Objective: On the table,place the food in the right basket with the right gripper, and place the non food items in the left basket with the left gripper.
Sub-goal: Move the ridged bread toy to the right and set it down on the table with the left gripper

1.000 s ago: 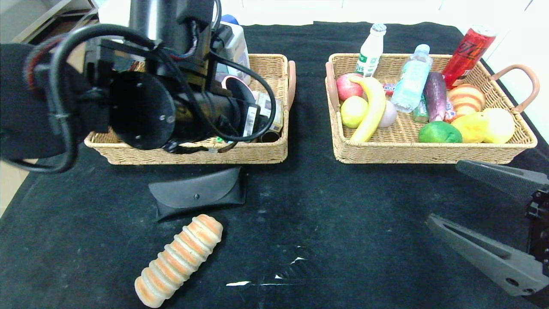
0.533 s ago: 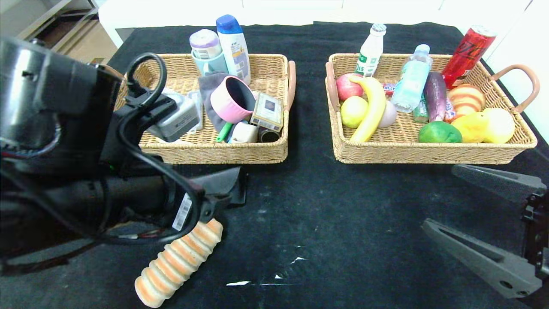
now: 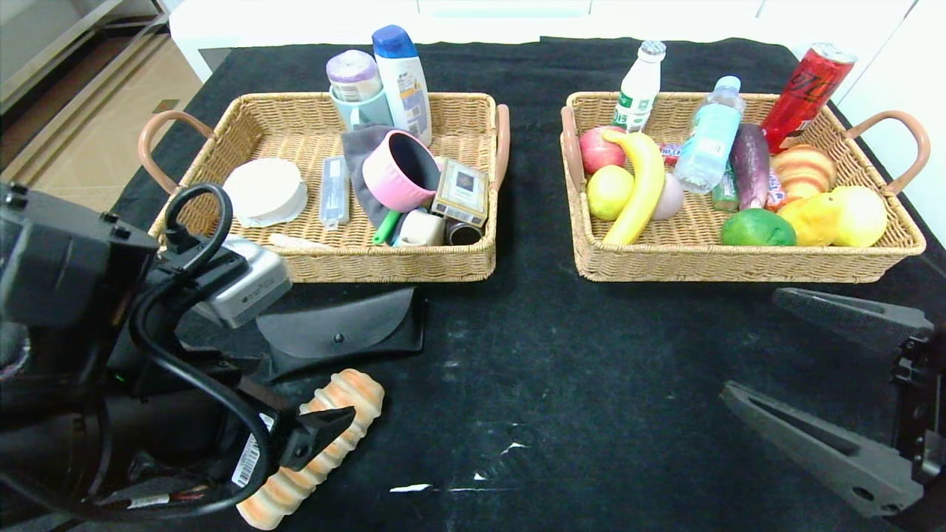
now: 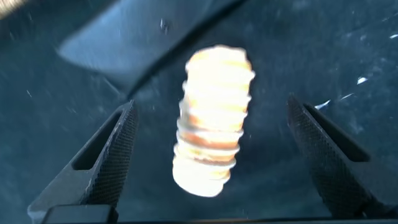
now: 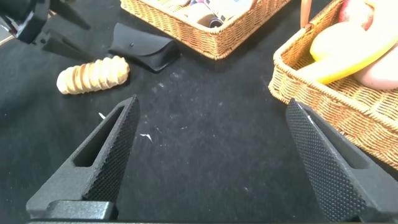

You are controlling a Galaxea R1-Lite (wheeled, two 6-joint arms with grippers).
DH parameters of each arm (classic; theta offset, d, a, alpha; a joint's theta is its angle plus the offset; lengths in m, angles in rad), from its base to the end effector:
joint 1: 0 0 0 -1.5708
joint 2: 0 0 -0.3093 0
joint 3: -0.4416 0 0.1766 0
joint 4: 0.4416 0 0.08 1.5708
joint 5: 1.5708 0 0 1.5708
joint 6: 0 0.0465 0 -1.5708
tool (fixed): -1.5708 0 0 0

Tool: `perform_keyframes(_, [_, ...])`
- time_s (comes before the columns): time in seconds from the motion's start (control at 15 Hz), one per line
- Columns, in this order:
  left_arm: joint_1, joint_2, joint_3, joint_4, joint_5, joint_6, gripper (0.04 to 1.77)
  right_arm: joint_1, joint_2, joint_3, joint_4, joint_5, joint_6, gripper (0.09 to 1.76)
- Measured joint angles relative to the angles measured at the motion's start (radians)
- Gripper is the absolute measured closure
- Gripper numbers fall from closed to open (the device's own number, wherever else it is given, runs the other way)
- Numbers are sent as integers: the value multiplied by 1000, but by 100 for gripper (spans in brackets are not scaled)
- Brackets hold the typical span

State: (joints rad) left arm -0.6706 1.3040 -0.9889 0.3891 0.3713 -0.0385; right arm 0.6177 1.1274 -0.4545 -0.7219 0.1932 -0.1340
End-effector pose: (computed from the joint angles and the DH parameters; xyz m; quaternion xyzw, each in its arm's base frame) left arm 0.1575 -0.1034 0.2408 0.1537 0.3018 -0.1342 0.9313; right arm 0.1291 0.1027 0.2451 -0.0564 -0.0503 0.3918 0.9169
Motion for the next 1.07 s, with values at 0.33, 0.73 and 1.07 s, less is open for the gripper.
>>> perform_keyframes(0.33, [26, 28, 10, 69, -49, -41, 11, 13, 1, 5, -1, 0, 0, 14])
perform_keyframes(0.73, [65, 76, 42, 58, -63, -44, 10, 17, 1, 7, -1, -1, 0, 14])
perform_keyframes(1.07, [80, 119, 50, 57, -65, -45, 10, 20, 2, 7, 0, -1, 0, 14])
